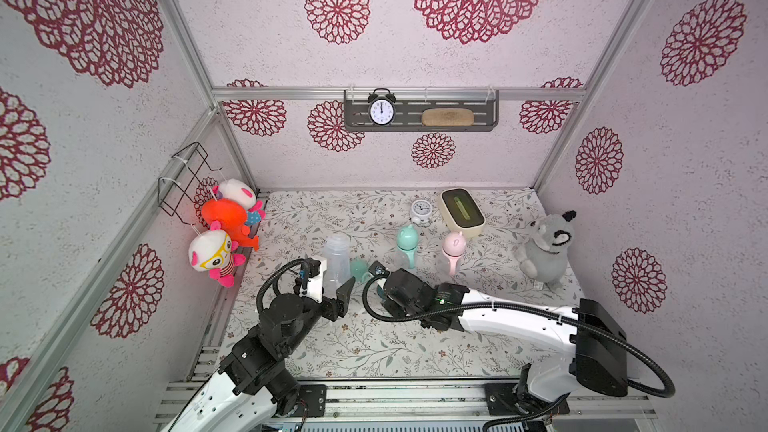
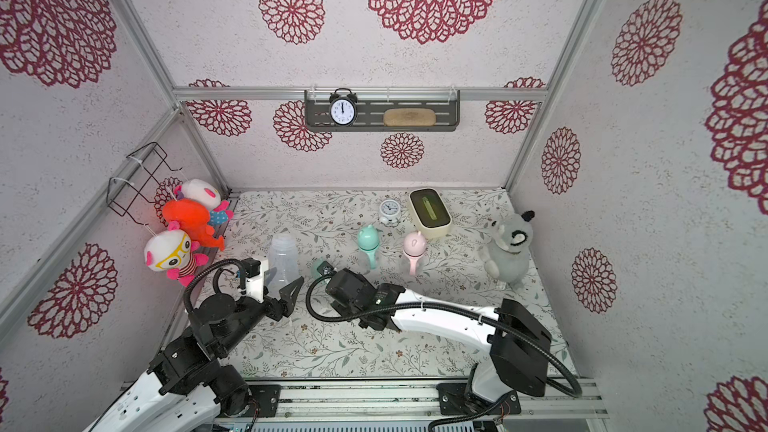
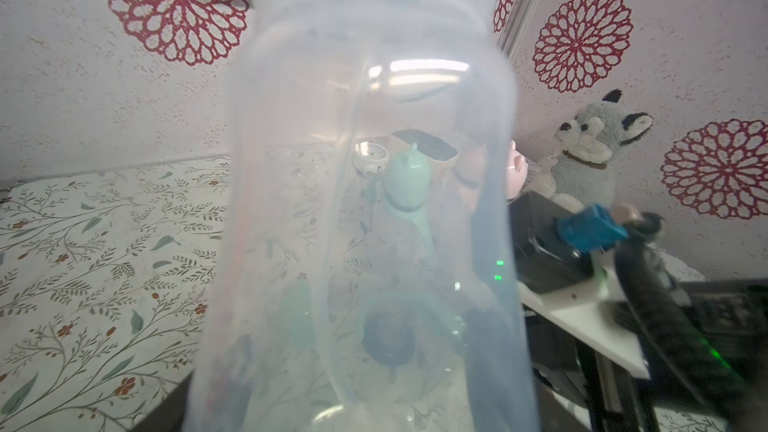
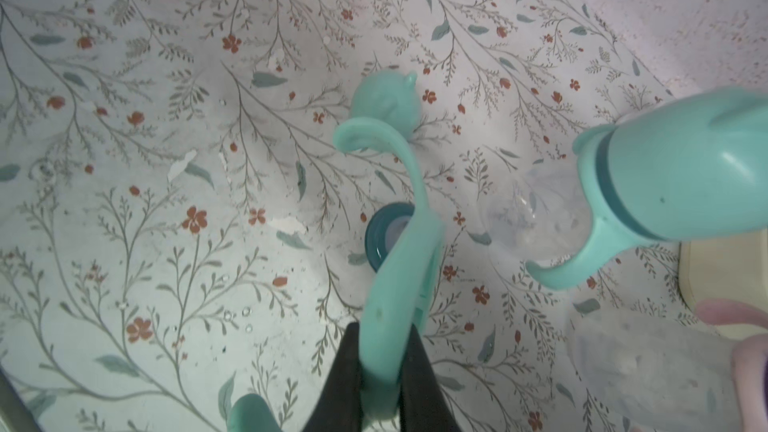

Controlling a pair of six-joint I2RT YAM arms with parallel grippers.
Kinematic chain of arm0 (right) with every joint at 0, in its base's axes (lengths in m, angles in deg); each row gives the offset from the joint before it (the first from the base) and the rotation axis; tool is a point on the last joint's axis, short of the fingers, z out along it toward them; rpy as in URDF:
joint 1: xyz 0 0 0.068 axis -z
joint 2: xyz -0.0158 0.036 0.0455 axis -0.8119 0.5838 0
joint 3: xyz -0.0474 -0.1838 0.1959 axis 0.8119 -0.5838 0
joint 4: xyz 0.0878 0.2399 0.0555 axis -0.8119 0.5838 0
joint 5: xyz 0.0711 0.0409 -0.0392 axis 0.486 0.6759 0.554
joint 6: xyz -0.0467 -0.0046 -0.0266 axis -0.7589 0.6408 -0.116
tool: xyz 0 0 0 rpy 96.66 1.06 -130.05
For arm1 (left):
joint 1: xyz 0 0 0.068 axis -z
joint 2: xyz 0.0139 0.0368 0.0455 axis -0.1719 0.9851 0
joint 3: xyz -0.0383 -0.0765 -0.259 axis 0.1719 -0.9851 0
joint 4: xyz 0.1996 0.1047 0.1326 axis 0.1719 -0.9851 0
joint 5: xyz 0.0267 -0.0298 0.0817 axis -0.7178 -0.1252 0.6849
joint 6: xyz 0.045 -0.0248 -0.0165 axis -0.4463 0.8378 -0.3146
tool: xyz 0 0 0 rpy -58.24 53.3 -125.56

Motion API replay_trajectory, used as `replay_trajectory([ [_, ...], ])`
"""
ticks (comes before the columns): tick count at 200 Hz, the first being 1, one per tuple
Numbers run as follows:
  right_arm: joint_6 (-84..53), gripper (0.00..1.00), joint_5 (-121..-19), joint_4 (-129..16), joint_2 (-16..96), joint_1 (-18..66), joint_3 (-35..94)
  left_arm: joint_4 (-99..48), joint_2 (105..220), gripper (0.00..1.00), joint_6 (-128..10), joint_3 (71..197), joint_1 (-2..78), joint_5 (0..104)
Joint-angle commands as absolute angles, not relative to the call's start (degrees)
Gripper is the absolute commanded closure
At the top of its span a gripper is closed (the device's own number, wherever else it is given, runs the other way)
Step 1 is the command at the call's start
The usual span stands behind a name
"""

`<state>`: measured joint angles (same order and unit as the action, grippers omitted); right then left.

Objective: Assemble the baby bottles
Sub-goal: Pick up the handle at the center of the board, then place the handle at the center of the board.

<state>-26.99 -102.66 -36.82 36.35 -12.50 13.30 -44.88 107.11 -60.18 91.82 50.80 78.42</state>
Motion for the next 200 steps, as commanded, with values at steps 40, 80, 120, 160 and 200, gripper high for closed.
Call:
replay_trajectory([
  [40,-24.7,0.91,-103.1,-37.9,23.8,-12.6,-2.5,-40.6,109.9,0.99,-61.2,93.6,50.3,76.6],
  [80,-23.8,0.91,-105.6,-40.2,26.5,-12.6,-4.9,-39.6,112.7,0.99,-61.4,94.3,50.3,75.7],
  [120,-26.1,0.91,-104.8,-48.9,30.1,-12.6,-7.2,-38.7,113.5,0.99,-61.6,94.3,50.3,75.7],
  [160,-28.5,0.86,-104.1,-53.4,34.3,-12.5,-7.5,-39.0,113.3,0.98,-61.9,94.2,50.3,75.9],
  [200,-24.9,0.48,-102.5,-50.4,32.6,-12.5,-6.7,-39.2,113.7,0.98,-61.9,94.4,50.3,75.7],
])
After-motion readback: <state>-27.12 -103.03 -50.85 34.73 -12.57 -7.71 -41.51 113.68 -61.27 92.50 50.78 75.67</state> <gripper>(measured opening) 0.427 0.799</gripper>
